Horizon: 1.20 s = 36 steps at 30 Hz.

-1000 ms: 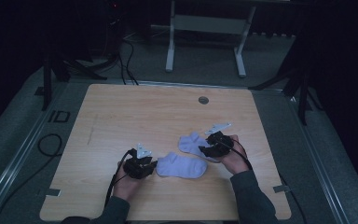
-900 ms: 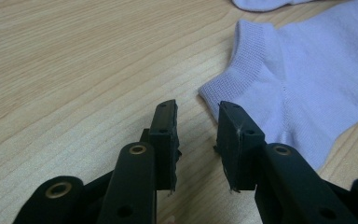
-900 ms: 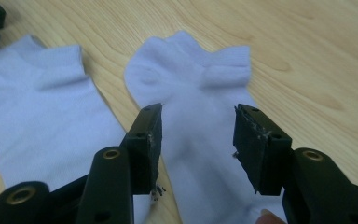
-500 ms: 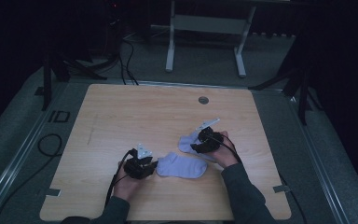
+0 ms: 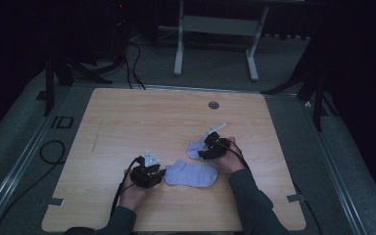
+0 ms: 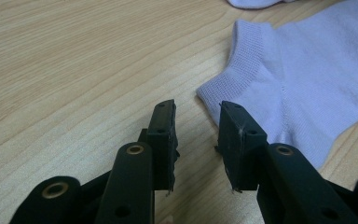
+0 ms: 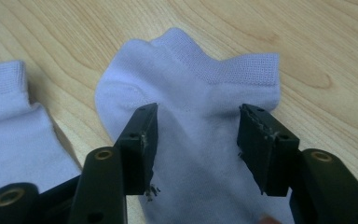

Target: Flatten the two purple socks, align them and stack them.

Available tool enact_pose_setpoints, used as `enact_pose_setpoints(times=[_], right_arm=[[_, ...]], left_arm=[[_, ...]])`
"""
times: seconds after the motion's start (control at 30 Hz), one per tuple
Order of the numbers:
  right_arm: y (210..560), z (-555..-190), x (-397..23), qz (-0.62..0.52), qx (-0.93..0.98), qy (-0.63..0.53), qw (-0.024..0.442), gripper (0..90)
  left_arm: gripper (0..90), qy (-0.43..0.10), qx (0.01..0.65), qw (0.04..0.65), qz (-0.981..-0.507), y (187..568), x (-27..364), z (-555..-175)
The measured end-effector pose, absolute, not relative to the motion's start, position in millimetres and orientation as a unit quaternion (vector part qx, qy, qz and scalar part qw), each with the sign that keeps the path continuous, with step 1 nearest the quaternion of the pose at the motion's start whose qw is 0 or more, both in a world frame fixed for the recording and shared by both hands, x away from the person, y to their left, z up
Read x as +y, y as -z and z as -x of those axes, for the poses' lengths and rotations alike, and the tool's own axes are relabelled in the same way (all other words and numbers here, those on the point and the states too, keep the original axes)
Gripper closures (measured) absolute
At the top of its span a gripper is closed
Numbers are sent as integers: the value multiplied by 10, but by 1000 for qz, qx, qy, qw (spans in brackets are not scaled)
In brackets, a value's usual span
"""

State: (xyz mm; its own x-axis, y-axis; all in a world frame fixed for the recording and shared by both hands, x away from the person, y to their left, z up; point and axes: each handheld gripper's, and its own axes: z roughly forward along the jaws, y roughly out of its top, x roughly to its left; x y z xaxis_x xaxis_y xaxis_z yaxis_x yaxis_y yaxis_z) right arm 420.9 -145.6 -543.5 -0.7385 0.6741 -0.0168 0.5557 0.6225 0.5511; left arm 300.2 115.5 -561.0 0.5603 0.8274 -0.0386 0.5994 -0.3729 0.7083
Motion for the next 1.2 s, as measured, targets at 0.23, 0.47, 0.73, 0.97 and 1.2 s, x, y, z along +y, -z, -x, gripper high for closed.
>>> enact_pose_setpoints(times=[0.23,0.47,0.73,0.97,1.2], right_arm=[[5430,-4211,-1457,-348,892,-266,114,566],[5419,-4207,-1449,-354,890,-263,116,728],[5425,-4192,-1431,-356,887,-261,132,853],[5421,-4204,-1494,-371,877,-282,115,868],[5295,-4155,-1585,-369,871,-298,125,868]], left_arm=[[666,-164,440,348,-812,5611,1153,-3000],[660,-164,440,348,-812,5611,1151,-2998],[656,-164,439,349,-811,5613,1149,-2996],[656,-163,439,351,-811,5615,1144,-2995],[652,-164,438,351,-811,5617,1141,-2993]])
